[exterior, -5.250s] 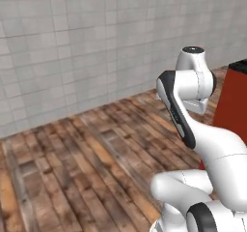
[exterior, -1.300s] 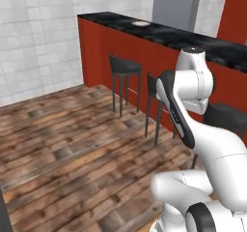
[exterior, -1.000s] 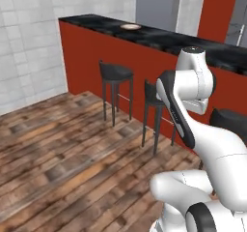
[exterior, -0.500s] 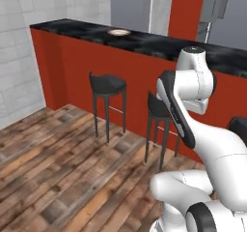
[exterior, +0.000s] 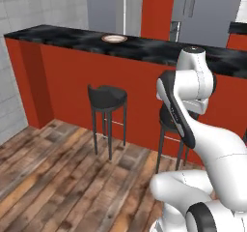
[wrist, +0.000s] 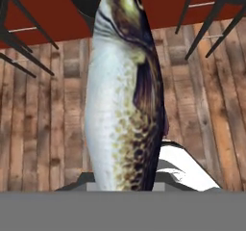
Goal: Take the fish from the fridge and place it on the digital scale on the counter by the fridge. Wait a few seconds for a reading, then move it to the plate on the dining counter.
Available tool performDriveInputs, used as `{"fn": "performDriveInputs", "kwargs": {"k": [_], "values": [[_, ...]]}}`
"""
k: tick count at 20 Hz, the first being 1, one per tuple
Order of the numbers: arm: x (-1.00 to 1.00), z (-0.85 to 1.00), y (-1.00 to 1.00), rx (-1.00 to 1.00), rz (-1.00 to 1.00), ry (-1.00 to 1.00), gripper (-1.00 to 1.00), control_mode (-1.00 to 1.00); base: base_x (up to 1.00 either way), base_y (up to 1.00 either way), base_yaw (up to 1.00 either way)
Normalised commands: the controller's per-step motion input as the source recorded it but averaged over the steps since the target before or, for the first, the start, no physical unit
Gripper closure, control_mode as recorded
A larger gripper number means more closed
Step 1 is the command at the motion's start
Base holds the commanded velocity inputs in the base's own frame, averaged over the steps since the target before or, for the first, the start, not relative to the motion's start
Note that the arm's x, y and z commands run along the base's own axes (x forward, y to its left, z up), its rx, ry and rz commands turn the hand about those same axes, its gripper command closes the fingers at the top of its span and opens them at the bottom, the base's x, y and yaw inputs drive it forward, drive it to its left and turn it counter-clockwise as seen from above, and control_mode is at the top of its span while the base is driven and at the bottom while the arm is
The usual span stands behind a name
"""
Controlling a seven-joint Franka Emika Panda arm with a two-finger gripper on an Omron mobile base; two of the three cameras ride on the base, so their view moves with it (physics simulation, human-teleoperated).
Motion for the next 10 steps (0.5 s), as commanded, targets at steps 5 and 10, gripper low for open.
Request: {"fn": "performDriveInputs", "kwargs": {"k": [5, 10], "values": [[0.0, 0.0, 0.0, 0.0, 0.0, 0.0, 1.0, 1.0, 0.93, 0.79, -0.37], [0.0, 0.0, 0.0, 0.0, 0.0, 0.0, 1.0, 1.0, 0.9, 0.77, -0.37]]}}
